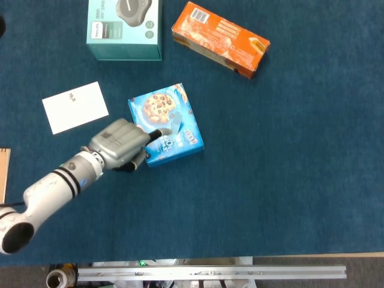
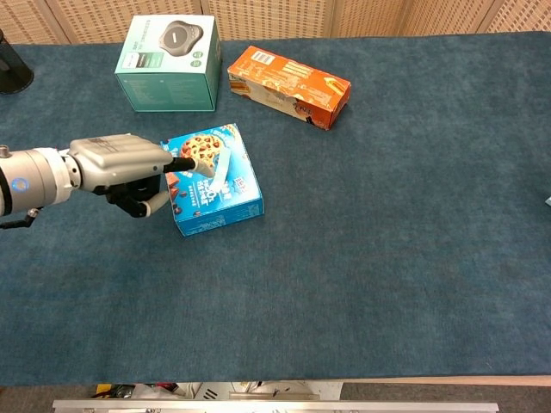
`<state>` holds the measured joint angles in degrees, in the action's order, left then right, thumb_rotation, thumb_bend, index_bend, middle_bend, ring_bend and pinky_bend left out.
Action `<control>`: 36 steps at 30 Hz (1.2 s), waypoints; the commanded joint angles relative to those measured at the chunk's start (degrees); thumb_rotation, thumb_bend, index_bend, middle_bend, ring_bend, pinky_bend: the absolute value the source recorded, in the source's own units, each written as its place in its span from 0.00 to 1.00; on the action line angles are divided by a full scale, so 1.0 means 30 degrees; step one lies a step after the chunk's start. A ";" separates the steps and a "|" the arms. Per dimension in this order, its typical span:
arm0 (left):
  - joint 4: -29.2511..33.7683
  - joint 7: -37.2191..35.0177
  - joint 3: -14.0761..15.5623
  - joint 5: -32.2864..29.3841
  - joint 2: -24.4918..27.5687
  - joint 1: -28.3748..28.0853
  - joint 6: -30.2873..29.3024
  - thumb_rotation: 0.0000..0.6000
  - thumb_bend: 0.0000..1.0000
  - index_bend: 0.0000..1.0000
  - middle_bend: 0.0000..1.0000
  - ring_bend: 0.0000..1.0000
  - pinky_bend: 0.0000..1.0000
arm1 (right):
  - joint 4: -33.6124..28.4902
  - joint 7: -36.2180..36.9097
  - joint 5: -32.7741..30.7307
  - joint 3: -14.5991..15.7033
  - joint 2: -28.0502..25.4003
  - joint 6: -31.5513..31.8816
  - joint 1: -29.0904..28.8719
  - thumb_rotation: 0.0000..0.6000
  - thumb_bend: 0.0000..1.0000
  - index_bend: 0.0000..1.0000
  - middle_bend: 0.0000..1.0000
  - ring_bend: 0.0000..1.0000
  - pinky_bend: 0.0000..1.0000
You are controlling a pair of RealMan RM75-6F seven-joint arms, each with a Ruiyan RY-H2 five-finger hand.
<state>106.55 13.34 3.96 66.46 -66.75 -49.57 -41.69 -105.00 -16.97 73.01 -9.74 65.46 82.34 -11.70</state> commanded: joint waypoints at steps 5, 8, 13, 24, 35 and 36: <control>-0.0654 -0.2229 0.0232 0.1366 0.0676 0.2852 -0.3387 1.00 0.59 0.10 0.65 0.64 0.76 | 0.0694 0.0825 -0.0750 0.0035 -0.0254 -0.0602 0.0139 1.00 0.44 0.47 0.75 0.78 1.00; -0.1346 -0.3281 0.0278 0.1449 0.0617 0.4168 -0.4852 1.00 0.44 0.10 0.50 0.51 0.65 | 0.0997 0.1194 -0.1228 0.0022 -0.0320 -0.0848 0.0240 1.00 0.36 0.42 0.65 0.67 0.91; -0.2643 -0.4825 0.0168 0.1665 0.0449 0.6404 -0.7581 1.00 0.35 0.10 0.31 0.30 0.47 | 0.1712 0.1950 -0.1364 0.0279 -0.0279 -0.1258 0.0423 1.00 0.28 0.35 0.52 0.51 0.70; -0.4294 -0.4301 -0.0291 0.1184 -0.0006 1.0615 -1.3034 1.00 0.34 0.10 0.22 0.22 0.35 | 0.3911 0.3203 -0.0429 0.0856 0.0815 -0.0733 0.1035 1.00 0.27 0.27 0.42 0.39 0.55; -0.4503 -0.5180 -0.0262 0.2636 -0.0477 1.3166 -1.5405 1.00 0.34 0.10 0.22 0.22 0.35 | 0.3863 0.3477 0.0609 0.0873 0.1227 0.0496 0.1565 1.00 0.27 0.27 0.42 0.38 0.55; -0.4558 -0.5271 -0.0271 0.2862 -0.0539 1.3282 -1.5544 1.00 0.34 0.10 0.22 0.22 0.35 | 0.3759 0.3453 0.0631 0.0866 0.1193 0.0518 0.1587 1.00 0.27 0.27 0.42 0.38 0.55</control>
<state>93.31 -1.99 3.21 74.06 -67.86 -10.42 -87.68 -93.53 -6.48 74.82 -7.09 69.13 83.79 -7.02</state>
